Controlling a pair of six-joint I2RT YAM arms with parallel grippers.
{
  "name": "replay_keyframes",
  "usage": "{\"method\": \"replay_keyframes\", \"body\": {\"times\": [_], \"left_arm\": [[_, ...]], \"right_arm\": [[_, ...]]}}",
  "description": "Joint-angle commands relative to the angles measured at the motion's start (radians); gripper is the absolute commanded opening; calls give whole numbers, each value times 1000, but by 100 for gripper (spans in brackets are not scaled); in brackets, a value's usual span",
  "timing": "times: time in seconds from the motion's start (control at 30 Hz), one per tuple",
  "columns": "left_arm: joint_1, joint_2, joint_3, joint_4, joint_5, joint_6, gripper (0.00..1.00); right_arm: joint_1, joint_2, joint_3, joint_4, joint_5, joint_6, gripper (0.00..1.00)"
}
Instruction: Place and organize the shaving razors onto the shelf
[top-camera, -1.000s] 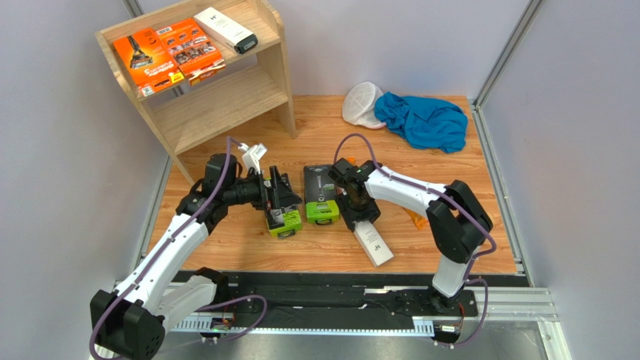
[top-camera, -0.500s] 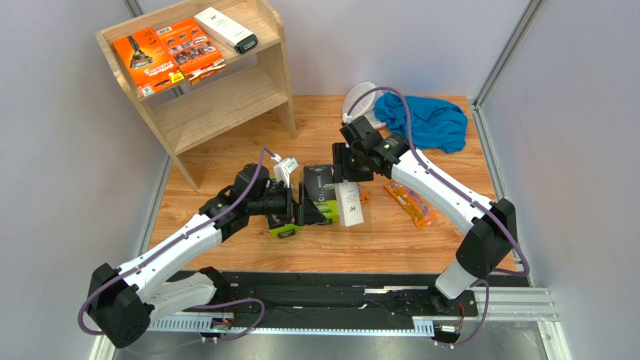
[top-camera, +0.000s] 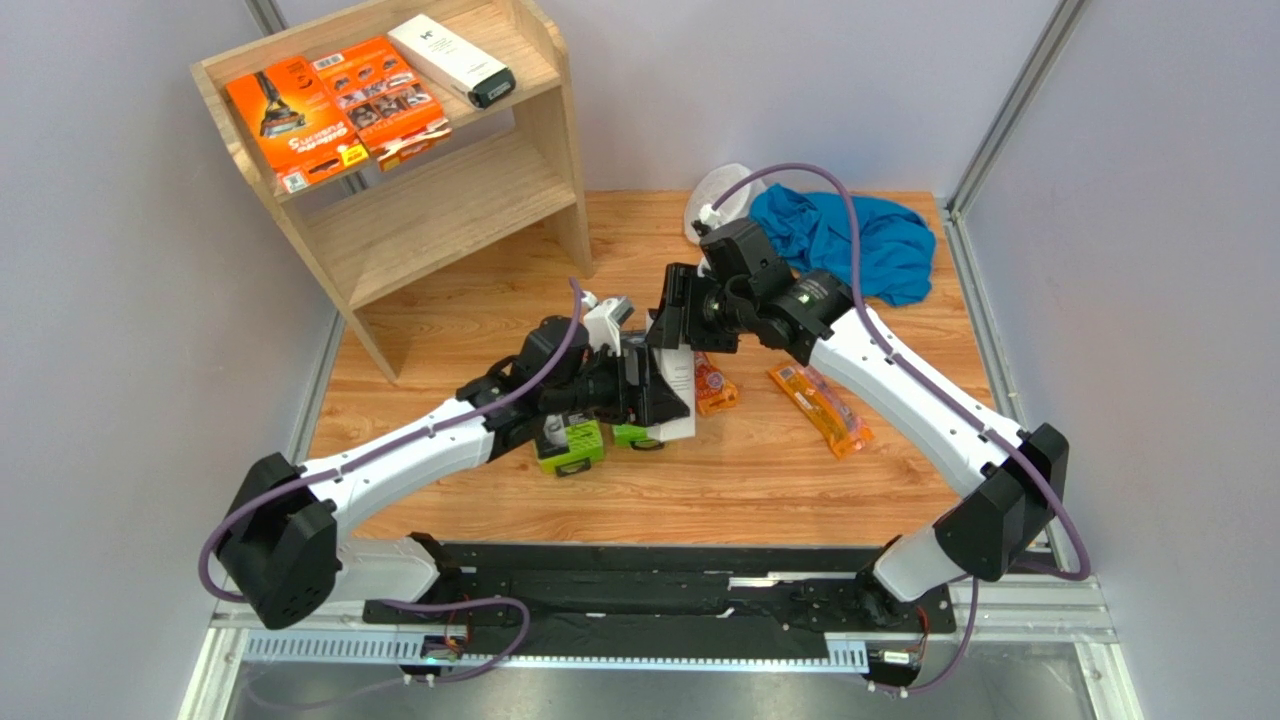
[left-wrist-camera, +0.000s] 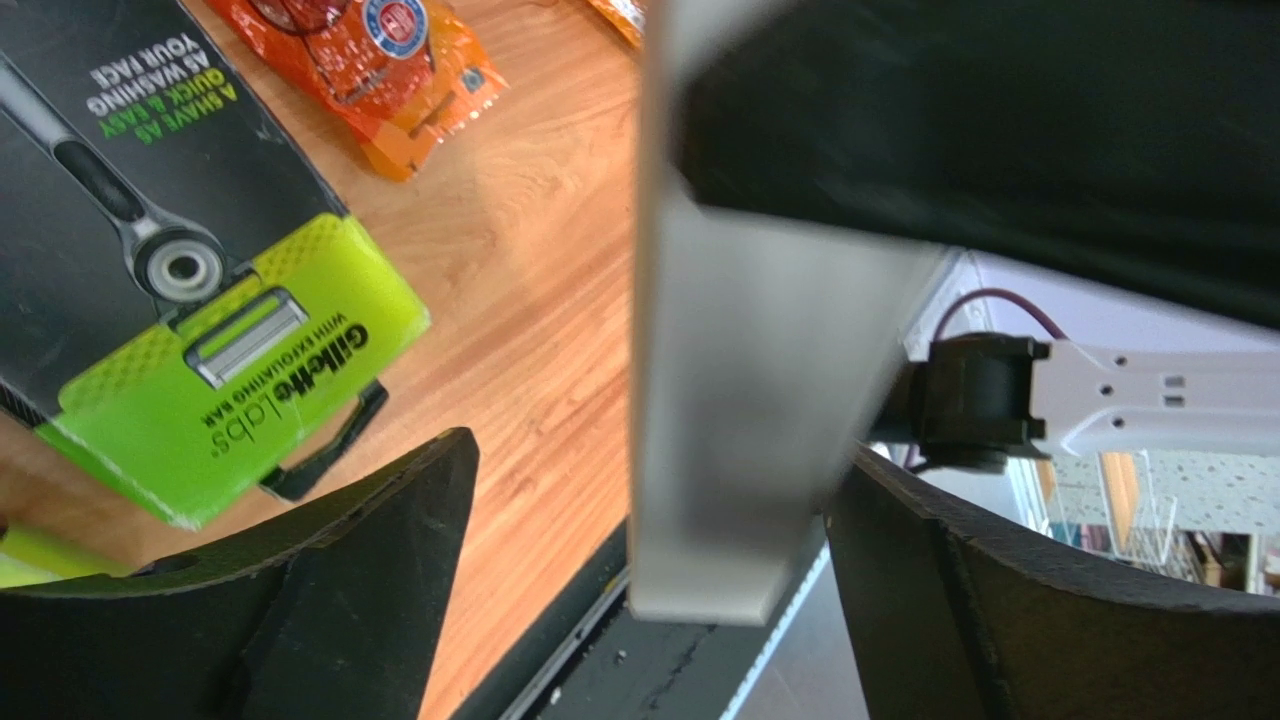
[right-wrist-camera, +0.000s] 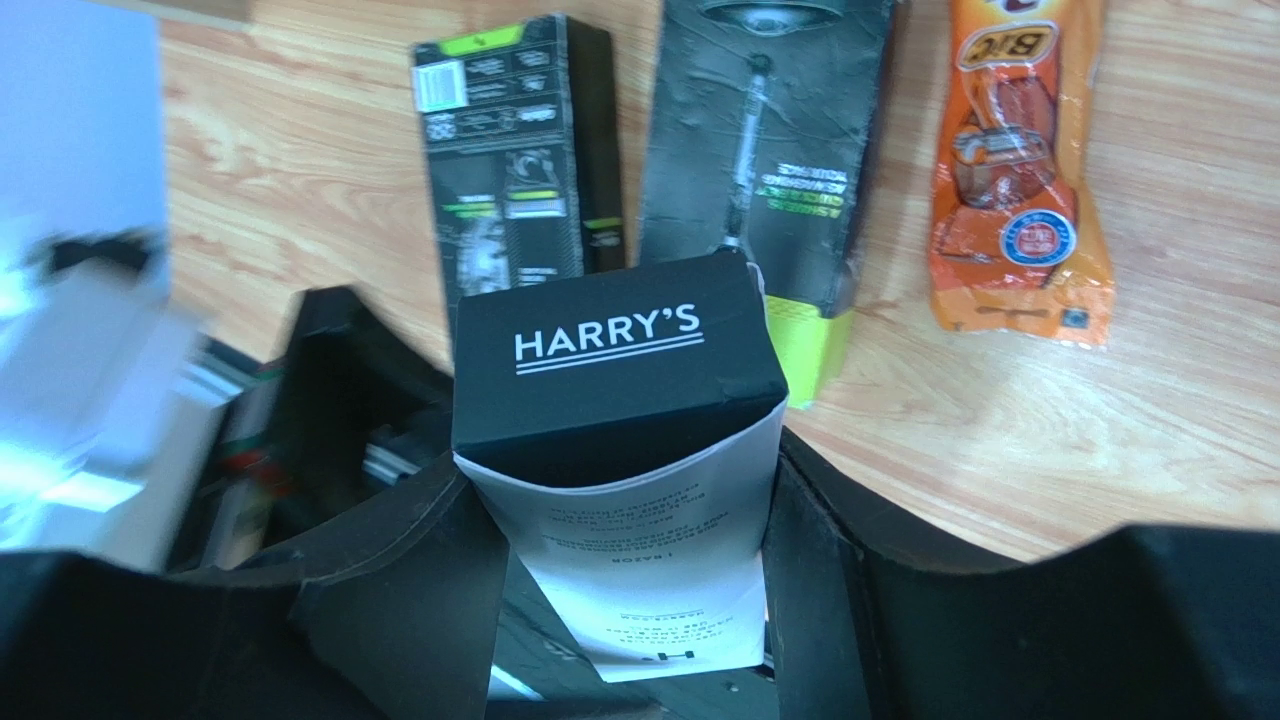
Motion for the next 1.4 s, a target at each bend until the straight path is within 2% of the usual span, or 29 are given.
{"method": "replay_keyframes", "body": {"times": [0.0,0.1,0.13,0.2,0.23,0.27,0.3,0.33,0.4,0.53,0.57,0.63,0.67,0.7,0.77,0.9,1.03,1.17,1.3,1.37], "left_arm": [[-8,16,71,69,-35,13,82],[-8,7,73,76,-38,17,57],[-8,6,73,74,-36,17,40],[-8,-7,73,77,-33,13,26],[-8,-10,71,76,-35,12,14],[-8,-16,70,77,-35,10,11],[-8,-23,70,77,-33,10,7],[-8,-25,68,77,-33,9,5],[-8,-39,68,82,-29,9,5],[-8,-54,85,79,-29,20,4],[-8,-53,99,73,-30,23,4],[-8,-48,117,68,-30,38,5],[-8,-43,134,66,-30,41,5],[-8,-43,145,72,-29,44,5],[-8,-37,172,86,-27,55,4],[-7,-13,237,94,-21,67,3],[-2,15,287,120,-10,55,1],[15,41,298,212,36,-14,1],[22,76,292,318,88,-101,0],[28,79,286,365,100,-120,0]], "right_arm": [[6,-40,-3,62,-50,21,19],[10,-37,-9,61,-59,18,20],[10,-37,-12,62,-62,18,20],[9,-42,-17,67,-65,18,24],[10,-45,-25,73,-59,23,29],[7,-54,-29,71,-35,27,39],[4,-61,-34,73,-15,47,53],[1,-69,-40,70,4,56,59],[-19,-98,-66,71,50,72,73],[-48,-189,-132,106,126,82,82],[-51,-253,-182,123,134,84,85],[-57,-331,-251,208,137,96,90],[-59,-415,-344,250,124,99,91],[-57,-457,-389,344,110,101,93],[-59,-570,-485,433,50,130,94],[-60,-698,-667,580,-13,202,96],[-59,-808,-730,621,5,227,97],[-59,-825,-784,718,-28,271,98],[-59,-829,-884,982,-54,342,97],[-60,-822,-908,1024,-51,351,97]]}}
